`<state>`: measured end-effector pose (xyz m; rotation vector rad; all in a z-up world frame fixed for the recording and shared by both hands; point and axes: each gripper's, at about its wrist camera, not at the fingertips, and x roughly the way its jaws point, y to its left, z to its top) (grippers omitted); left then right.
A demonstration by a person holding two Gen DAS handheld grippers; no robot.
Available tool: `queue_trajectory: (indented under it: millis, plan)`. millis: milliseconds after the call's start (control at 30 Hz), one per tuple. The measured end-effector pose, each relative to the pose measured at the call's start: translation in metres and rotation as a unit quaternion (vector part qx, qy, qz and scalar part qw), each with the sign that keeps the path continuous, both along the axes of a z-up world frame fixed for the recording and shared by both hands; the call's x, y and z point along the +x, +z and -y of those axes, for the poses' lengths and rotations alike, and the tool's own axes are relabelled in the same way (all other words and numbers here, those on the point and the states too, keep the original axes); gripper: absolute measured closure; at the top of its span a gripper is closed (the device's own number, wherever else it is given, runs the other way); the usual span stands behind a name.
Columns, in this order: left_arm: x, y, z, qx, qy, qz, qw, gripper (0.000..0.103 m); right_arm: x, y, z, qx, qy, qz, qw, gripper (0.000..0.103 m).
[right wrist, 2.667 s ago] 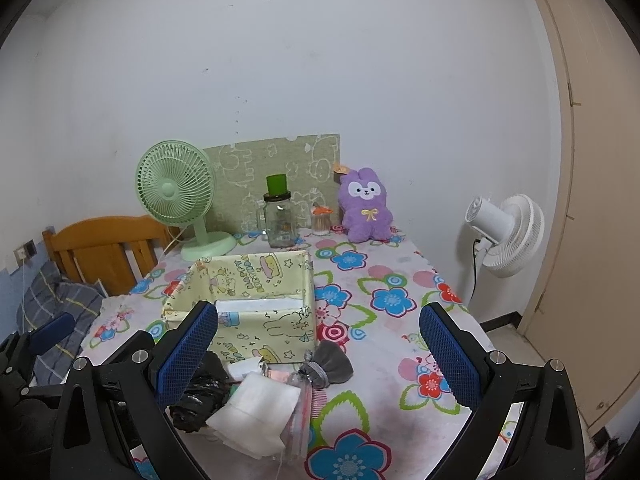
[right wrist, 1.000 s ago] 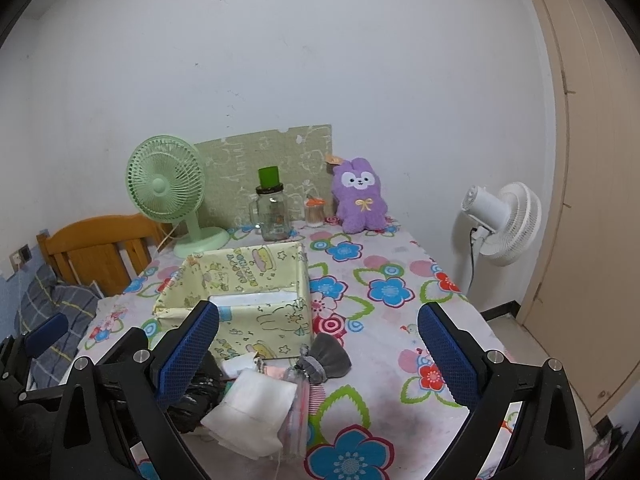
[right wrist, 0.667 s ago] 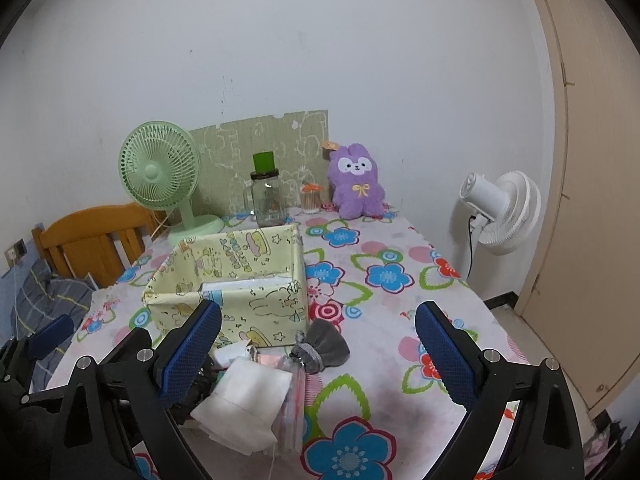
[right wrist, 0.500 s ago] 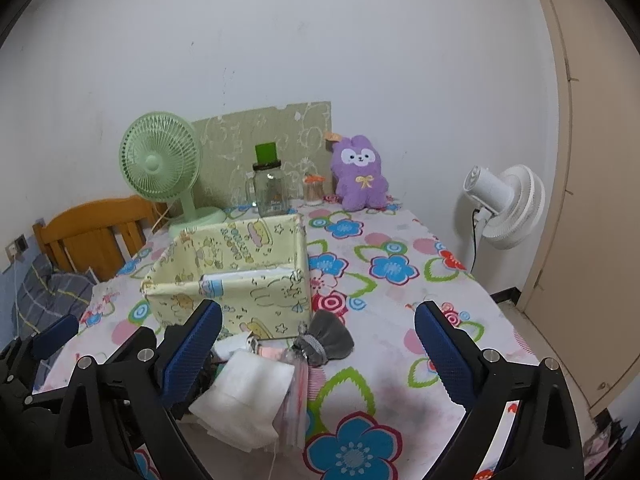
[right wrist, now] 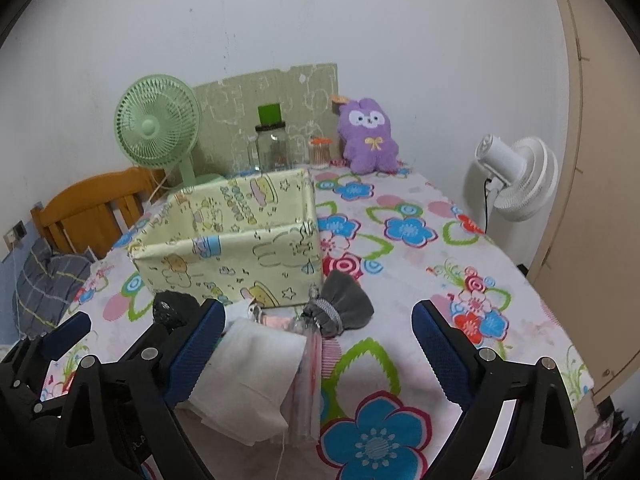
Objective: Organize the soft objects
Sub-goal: 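Grasp the black plastic bundle with the left gripper while the right gripper grasps the white cloth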
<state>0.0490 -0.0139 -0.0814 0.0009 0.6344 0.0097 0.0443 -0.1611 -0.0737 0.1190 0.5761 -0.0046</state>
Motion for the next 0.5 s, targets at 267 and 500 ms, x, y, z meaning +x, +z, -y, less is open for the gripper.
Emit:
queue_trajectory:
  millis: [267,500]
  plan:
    - [0.012,-0.018,0.003,0.004,-0.007,-0.026,0.9996,0.02,0.015,-0.018,-0.01,0.0,0.01,-0.036,0.999,0.009]
    - [0.022,-0.029,0.003,0.005,-0.012,-0.044,0.9989,0.029,0.028,-0.031,-0.016,-0.001,0.013,-0.061,0.998,0.016]
